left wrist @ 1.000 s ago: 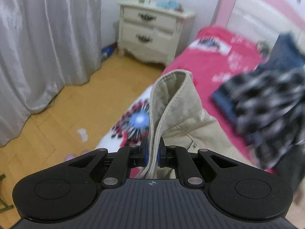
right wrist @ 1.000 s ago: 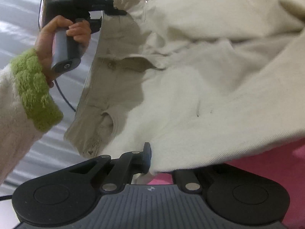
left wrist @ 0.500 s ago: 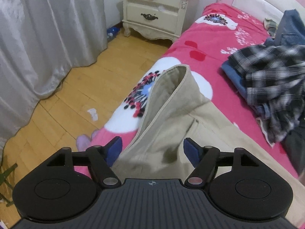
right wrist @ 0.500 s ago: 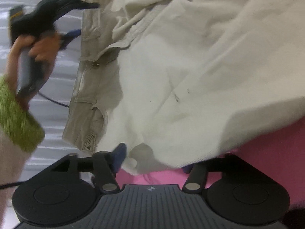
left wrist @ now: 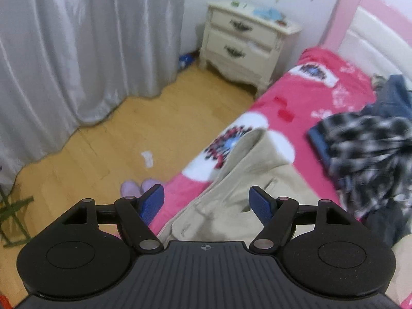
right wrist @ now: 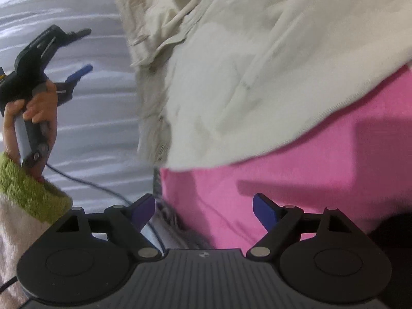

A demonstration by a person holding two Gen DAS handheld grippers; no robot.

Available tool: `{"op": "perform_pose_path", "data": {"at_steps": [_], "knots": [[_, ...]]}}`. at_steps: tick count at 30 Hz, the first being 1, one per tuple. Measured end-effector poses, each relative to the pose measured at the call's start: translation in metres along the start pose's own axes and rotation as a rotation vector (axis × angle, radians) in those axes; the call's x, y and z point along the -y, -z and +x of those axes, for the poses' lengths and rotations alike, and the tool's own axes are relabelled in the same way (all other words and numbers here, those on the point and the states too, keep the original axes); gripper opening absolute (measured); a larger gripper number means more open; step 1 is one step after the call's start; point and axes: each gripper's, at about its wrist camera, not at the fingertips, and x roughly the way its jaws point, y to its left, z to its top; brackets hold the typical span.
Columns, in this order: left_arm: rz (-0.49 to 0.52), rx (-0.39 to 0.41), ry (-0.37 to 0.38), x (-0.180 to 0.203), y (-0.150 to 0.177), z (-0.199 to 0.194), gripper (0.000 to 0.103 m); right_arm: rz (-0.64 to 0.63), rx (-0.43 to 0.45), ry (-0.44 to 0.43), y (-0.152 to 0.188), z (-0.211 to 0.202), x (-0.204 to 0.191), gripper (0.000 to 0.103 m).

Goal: Fold clothes
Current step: 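Open both grippers and lay the beige trousers flat on the bedspread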

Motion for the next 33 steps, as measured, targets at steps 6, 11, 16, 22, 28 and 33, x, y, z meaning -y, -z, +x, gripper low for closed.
{"op": "perform_pose_path", "data": {"at_steps": [6, 11, 16, 22, 28, 33], "knots": [[0.261, 0.001, 0.174, 0.068, 0.038, -0.031, 0.074, -0.053, 0.082, -0.034, -0.001, -0.081, 0.029, 0.086], [0.562, -0.097, 0.414, 0.145, 0.106, -0.021, 0.074, 0.022, 0.317, 0.070, -0.034, -0.183, 0.086, 0.085], [0.799, -0.204, 0.614, 0.208, 0.177, -0.002, 0.073, 0.159, 0.637, 0.156, -0.063, -0.281, 0.139, 0.081], [1.126, -0.136, 0.728, 0.255, 0.252, 0.002, 0.073, 0.312, 0.792, 0.234, -0.090, -0.315, 0.189, 0.067], [1.236, -0.096, 0.739, 0.270, 0.283, 0.007, 0.067, 0.355, 0.885, 0.072, -0.101, -0.327, 0.178, 0.066], [1.275, -0.071, 0.716, 0.267, 0.291, 0.005, 0.057, 0.439, 0.751, 0.055, -0.130, -0.315, 0.171, 0.060]]}}
